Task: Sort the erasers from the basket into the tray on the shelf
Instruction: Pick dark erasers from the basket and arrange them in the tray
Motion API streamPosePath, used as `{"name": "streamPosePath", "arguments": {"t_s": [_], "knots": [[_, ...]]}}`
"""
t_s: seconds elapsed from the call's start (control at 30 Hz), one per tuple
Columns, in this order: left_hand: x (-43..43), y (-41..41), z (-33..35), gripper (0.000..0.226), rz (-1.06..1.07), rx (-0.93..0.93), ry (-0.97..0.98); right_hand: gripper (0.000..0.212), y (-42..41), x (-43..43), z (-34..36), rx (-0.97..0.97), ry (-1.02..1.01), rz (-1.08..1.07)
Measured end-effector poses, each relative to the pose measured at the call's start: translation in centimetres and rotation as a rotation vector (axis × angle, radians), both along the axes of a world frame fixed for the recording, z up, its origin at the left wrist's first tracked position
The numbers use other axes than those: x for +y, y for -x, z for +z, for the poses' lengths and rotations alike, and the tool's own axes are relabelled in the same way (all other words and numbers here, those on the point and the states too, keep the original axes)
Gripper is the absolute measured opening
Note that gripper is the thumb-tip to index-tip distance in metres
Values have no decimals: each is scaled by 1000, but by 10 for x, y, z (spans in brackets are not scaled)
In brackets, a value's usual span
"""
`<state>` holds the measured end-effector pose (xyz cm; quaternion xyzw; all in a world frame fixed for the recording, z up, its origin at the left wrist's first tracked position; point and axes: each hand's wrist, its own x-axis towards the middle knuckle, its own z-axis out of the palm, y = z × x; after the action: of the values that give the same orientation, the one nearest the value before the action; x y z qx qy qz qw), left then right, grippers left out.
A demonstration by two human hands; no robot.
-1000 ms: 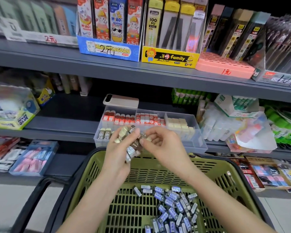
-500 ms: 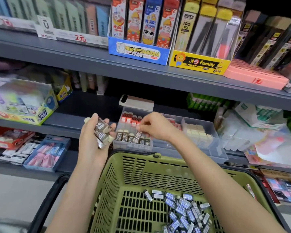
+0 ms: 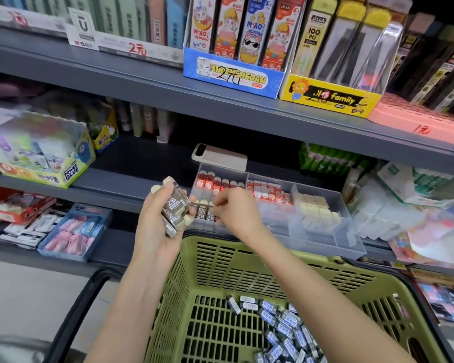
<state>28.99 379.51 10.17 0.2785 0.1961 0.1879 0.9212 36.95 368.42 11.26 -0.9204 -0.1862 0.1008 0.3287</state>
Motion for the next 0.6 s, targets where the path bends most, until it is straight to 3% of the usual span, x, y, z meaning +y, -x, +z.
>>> {"name": "streamPosePath", "arguments": {"t_s": [0.07, 0.13, 0.23, 0.43, 0.6], "knots": [[-1, 2, 0, 21, -9, -21, -24, 14, 3, -2, 3, -111, 6, 10], [-3, 5, 0, 25, -28, -41, -69, 17, 13, -4, 11, -203, -123, 34], [-4, 7, 1, 24, -78, -62, -146, 16, 30, -5, 25, -142, -341, 151], [-12, 12, 4, 20, -227, -100, -341, 18, 31, -12, 46, -45, -321, 204], [-14, 9, 4, 36, -112, -20, -325, 33, 5, -26, 47, 66, -353, -74]]}}
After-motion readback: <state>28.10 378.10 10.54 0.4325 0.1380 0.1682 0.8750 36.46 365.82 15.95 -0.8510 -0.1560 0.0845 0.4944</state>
